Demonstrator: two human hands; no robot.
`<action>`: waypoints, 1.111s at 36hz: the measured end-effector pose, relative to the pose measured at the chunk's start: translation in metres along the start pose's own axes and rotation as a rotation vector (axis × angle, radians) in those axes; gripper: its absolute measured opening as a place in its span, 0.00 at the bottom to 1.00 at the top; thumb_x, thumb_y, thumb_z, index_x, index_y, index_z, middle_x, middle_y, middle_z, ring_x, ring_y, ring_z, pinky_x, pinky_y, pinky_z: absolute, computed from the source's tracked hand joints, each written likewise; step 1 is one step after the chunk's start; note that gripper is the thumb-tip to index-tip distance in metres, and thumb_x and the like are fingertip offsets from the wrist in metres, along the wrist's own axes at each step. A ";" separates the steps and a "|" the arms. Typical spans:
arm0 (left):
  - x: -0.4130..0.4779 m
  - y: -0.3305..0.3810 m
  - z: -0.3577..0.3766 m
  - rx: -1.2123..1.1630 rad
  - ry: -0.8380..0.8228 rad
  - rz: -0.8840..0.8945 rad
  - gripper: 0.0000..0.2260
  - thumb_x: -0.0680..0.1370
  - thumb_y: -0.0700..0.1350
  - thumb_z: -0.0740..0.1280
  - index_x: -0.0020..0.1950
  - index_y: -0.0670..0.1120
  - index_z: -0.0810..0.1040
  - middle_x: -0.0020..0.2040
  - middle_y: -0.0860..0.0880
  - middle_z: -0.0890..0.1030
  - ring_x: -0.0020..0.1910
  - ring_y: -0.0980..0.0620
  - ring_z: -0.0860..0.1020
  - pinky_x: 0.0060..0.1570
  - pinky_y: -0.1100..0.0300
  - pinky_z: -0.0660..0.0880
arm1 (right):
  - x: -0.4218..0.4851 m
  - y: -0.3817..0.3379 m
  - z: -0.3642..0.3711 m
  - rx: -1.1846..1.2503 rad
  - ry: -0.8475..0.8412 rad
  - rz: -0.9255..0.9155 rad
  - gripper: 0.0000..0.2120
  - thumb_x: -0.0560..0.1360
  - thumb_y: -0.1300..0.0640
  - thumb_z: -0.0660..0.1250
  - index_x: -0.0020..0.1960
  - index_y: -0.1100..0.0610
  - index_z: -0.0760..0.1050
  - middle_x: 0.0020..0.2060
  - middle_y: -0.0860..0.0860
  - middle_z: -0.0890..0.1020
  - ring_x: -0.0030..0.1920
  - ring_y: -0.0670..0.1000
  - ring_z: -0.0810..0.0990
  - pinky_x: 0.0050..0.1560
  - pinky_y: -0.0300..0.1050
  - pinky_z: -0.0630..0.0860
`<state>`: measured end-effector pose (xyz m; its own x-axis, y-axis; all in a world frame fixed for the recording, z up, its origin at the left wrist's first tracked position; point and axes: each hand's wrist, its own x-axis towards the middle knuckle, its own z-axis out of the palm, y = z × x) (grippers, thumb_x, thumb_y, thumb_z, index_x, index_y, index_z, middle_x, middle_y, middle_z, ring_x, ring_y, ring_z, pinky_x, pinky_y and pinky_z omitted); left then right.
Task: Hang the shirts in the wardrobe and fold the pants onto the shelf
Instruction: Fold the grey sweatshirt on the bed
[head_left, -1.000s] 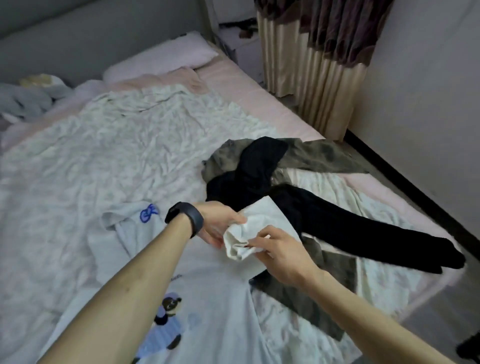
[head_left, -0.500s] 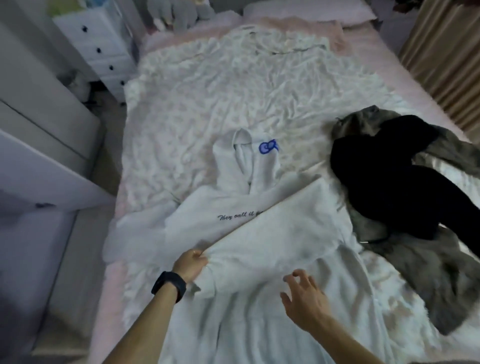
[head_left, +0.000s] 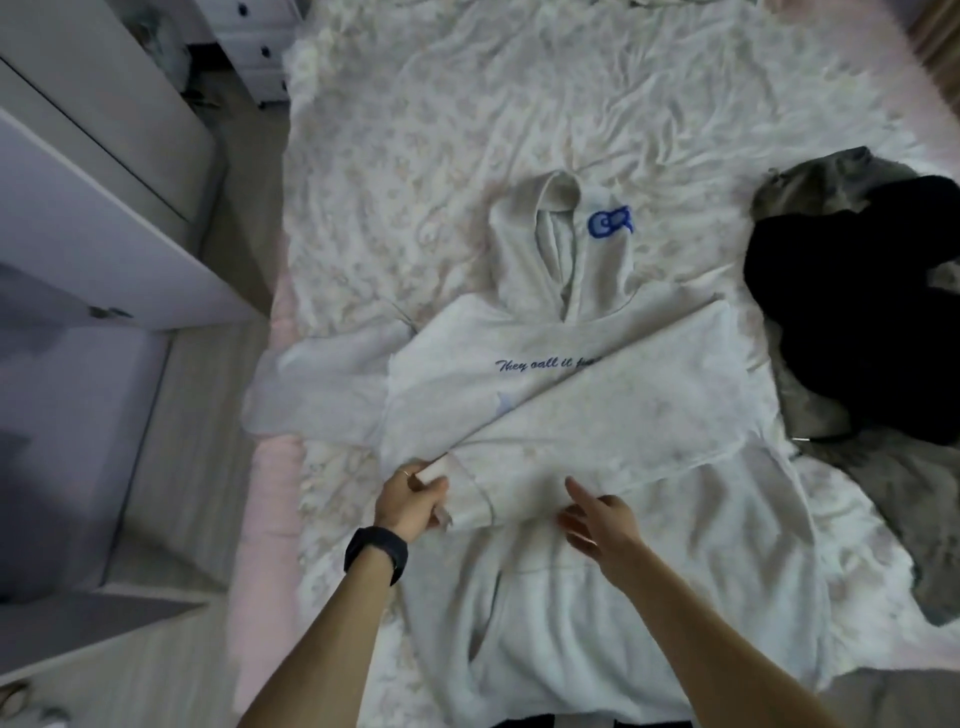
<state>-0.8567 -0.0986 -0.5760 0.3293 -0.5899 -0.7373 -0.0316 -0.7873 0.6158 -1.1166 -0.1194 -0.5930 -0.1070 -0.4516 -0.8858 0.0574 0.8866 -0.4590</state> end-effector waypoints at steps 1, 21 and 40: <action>0.000 -0.003 -0.001 0.044 0.044 0.003 0.08 0.78 0.39 0.70 0.57 0.42 0.79 0.30 0.49 0.82 0.27 0.52 0.79 0.28 0.58 0.77 | 0.002 0.001 0.005 0.051 0.028 0.007 0.15 0.75 0.50 0.75 0.49 0.61 0.77 0.42 0.55 0.83 0.41 0.53 0.84 0.36 0.45 0.79; -0.011 0.084 0.185 1.161 -0.018 0.682 0.30 0.81 0.51 0.60 0.82 0.52 0.54 0.82 0.49 0.51 0.80 0.49 0.51 0.77 0.45 0.50 | -0.003 -0.031 -0.136 -0.710 0.500 -0.567 0.14 0.78 0.50 0.69 0.60 0.56 0.78 0.58 0.56 0.80 0.59 0.59 0.78 0.58 0.53 0.75; 0.102 0.243 0.379 0.637 -0.162 0.480 0.14 0.80 0.57 0.66 0.53 0.48 0.82 0.49 0.49 0.82 0.50 0.46 0.78 0.47 0.59 0.70 | 0.098 -0.068 -0.240 -0.882 0.574 -1.090 0.06 0.74 0.60 0.70 0.50 0.54 0.80 0.47 0.50 0.79 0.43 0.57 0.79 0.39 0.50 0.77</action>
<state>-1.1880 -0.4184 -0.6070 0.0037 -0.8695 -0.4940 -0.6816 -0.3636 0.6349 -1.3688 -0.2003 -0.6323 -0.0763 -0.9929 0.0908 -0.8759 0.0232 -0.4820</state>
